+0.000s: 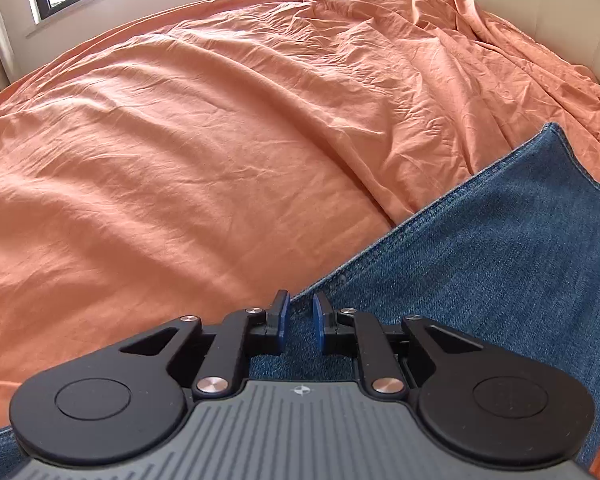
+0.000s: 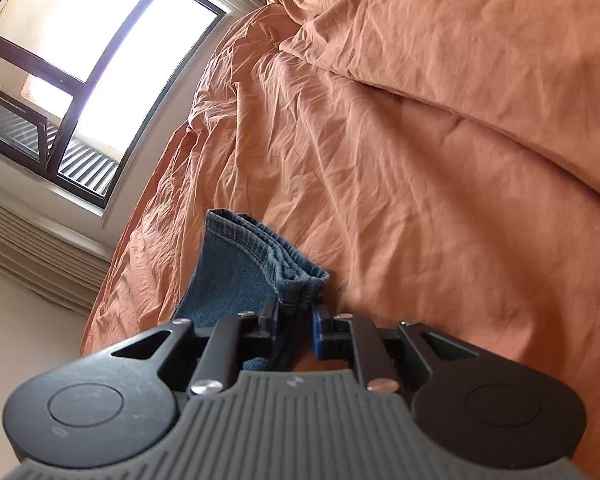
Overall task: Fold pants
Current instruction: 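Lift the hems with the right tool and carry them toward the waistband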
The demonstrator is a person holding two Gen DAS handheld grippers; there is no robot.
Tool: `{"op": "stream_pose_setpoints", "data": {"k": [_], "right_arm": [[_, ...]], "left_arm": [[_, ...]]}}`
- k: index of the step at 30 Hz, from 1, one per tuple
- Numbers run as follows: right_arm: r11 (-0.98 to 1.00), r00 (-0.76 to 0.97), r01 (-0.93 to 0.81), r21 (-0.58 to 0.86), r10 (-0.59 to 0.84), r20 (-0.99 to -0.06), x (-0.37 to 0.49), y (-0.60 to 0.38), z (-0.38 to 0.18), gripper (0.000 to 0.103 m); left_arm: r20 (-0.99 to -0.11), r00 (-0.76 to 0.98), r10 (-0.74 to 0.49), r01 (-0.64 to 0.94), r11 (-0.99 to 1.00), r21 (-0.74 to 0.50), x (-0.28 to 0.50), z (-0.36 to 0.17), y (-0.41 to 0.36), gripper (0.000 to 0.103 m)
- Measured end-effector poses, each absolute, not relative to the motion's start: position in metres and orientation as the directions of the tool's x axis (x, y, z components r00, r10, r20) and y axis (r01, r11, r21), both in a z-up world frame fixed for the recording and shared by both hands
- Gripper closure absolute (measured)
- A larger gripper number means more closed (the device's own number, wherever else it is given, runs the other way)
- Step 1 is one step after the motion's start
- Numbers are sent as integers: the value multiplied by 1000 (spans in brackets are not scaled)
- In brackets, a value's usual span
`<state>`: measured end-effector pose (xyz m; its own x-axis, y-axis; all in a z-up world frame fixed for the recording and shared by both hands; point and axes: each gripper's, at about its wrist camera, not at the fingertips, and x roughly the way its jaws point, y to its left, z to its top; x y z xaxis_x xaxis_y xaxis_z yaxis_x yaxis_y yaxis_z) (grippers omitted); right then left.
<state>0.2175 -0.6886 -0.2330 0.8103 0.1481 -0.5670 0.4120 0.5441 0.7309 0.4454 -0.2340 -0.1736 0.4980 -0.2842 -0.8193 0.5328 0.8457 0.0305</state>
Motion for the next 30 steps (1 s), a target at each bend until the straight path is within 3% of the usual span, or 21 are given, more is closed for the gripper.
{"op": "stream_pose_setpoints", "data": {"k": [7,12,17,23,25,30], "right_arm": [[566,785,443,695,129,-606,226,-686,-225,93],[605,775,446,660,107,-622,226,-681,-212,93],[626,770,455,633,81,-633,226,-674,-200,93],[673,779,430,602,59,-624,226,-665,-172,94],[694,785,414,589,55,-617,227,-660,-160,94],[762,812,349,546,45,-582,226,-639,-120,95]], "left_arm": [[-801,536,-266,531,844,75,438,-161,-241,86],[-815,497,-297,542,840,24,405,-144,-229,86],[-856,415,-309,556,831,-31,363,-160,-232,86],[-849,369,-378,560,819,-121,301,-167,-231,87],[-844,373,-385,557,821,-128,282,-167,-231,92],[-839,305,-452,573,790,-217,249,-166,-228,91]]}}
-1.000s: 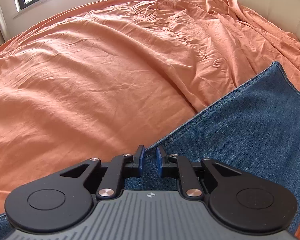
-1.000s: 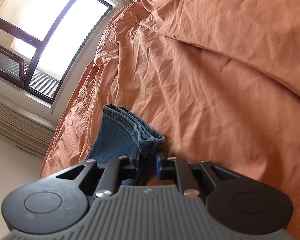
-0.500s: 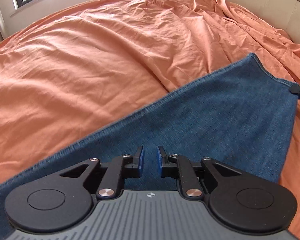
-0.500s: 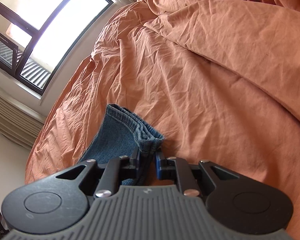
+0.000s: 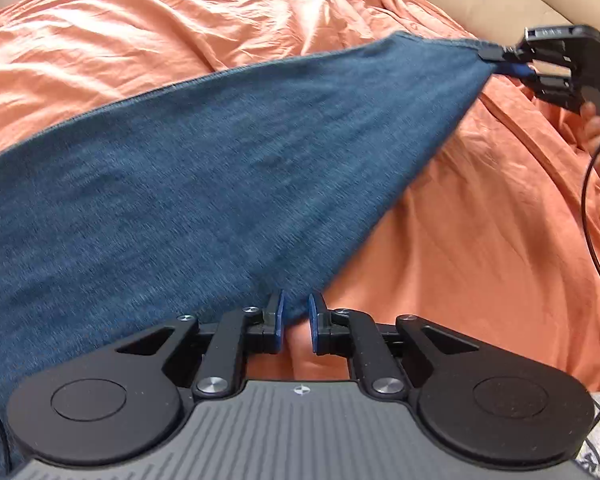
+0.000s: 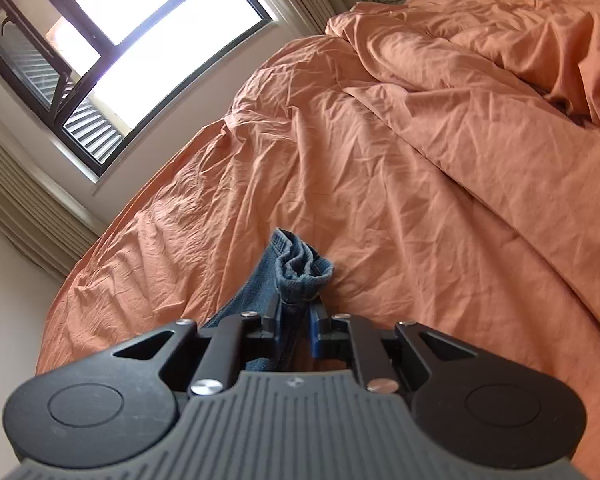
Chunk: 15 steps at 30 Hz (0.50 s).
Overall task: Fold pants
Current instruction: 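Lift the hems with the right tool and carry them toward the waistband, then lay the hems over the waistband and open the right tool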
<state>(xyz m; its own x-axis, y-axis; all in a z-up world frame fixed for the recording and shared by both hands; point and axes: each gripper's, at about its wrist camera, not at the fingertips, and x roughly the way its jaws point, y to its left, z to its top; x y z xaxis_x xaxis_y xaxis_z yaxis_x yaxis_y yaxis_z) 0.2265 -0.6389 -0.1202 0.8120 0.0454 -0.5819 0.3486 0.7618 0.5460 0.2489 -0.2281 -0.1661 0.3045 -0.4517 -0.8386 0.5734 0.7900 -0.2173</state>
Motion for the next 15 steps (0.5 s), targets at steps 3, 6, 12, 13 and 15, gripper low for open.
{"op": "stream_pose_setpoints", "data": {"k": [3,6,12,13,15], "right_arm": [[820,841,281,499,41,-540,225,-617,-86,95],[878,868,201,434,45,-494,223,-586,-48,95],[957,908,39,287,86,-411,221,-501,21,95],[964,911,10,267,102,-400,222,-485,29,95],[973,914,-44,225,130,-384,223,-448,46,95]], "left_arm": [[-823,277,-496,601,758,-255,233,-153,-218,91],[-796,319,-514,595,763,-253,222,-129,-196,91],[-741,426,-519,520,810,-269,223,-75,-128,91],[-733,447,-513,503,822,-269,224,-67,-116,91],[-715,493,-496,466,844,-265,228,-53,-90,91]]}}
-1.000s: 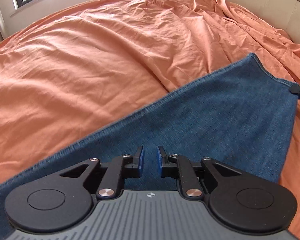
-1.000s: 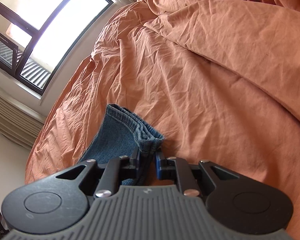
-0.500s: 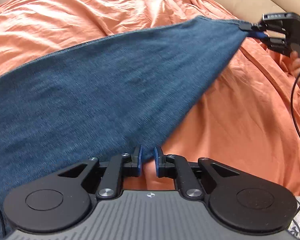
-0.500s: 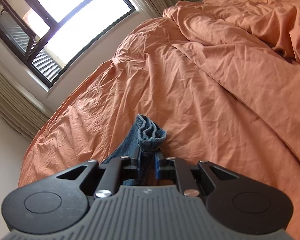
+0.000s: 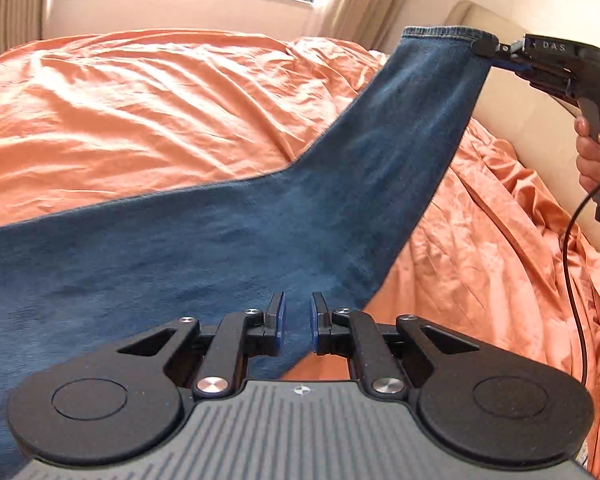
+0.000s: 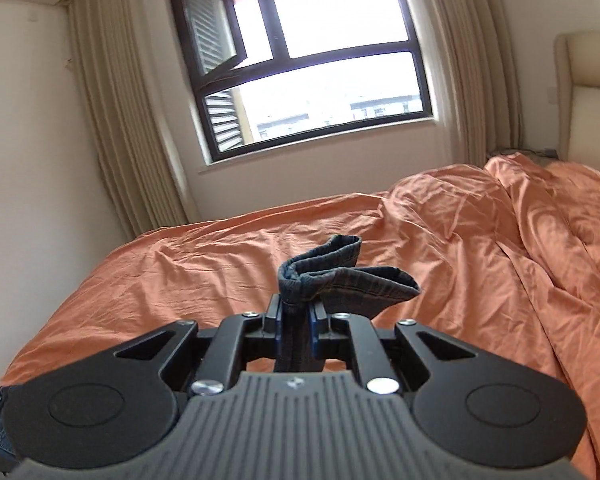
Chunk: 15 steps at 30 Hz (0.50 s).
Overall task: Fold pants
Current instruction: 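Lay the hems over the waistband and open the right tool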
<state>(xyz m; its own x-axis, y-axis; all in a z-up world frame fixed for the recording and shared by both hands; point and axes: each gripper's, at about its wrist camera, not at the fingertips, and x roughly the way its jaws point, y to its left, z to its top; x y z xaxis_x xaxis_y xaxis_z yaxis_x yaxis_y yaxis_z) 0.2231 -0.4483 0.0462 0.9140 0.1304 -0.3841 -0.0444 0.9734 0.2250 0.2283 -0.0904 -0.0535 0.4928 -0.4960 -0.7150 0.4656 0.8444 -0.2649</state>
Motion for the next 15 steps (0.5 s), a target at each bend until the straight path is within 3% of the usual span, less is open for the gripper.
{"op": "stream_pose_setpoints", "data": {"k": [7,11,15], "right_arm": [[969,878,-187,160,238,-416,239,-325,58,95],[948,816,-259,183,316,-484,246,-261,22,95],[925,694,-325,198,375,-614,239,-197,-53,95]], "left_arm": [[-685,592,-426,332,902,-274,229,-35,-7,91],[-694,602,-395,272,919,-287,228,-41,35,90],[-716,590,-374,218,927,-304,229,-59,65,89]]}}
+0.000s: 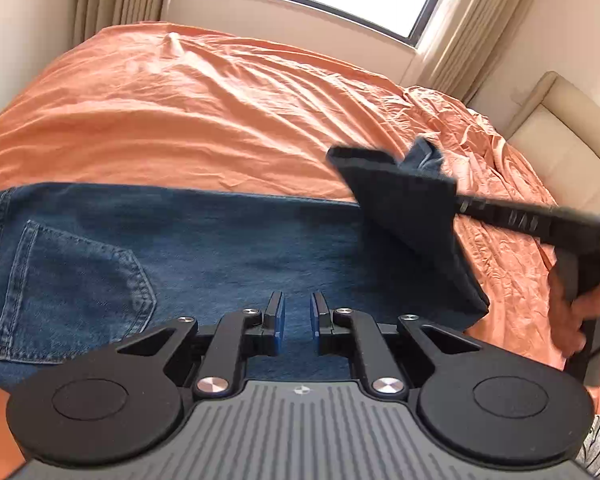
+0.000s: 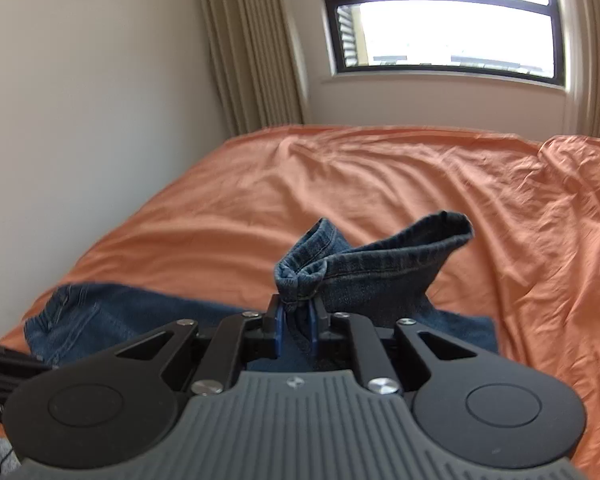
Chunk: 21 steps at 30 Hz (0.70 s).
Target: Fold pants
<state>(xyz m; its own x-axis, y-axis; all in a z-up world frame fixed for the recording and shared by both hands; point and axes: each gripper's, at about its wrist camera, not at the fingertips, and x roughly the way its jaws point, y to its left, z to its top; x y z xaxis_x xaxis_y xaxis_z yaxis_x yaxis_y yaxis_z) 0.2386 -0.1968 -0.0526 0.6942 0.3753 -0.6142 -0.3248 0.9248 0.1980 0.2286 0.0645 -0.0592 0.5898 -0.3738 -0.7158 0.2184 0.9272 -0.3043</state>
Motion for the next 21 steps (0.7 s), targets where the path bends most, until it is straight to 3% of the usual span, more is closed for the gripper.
{"op": "stream_pose_setpoints", "data": {"k": [4,8,17,21], "right_arm": [[912,585,-381,151,364,-725,220,-156,-123,96],[910,546,-397,120,340,-765,209,-149,-157,93],[872,496,-459,171,411,-765,211,-158,-139,56],[894,546,-419,156,386,-744,226,-185,-121,46]], "left_arm": [[-728,568,-385,177,921,-348,234,-77,86,81],[-724,549,-418,159,902,-401,239,-92,95,72],[-683,511,-522,124,831,-542,280,-115,81,50],[-663,501,-556,77,791,-606,309,-130,70,46]]}}
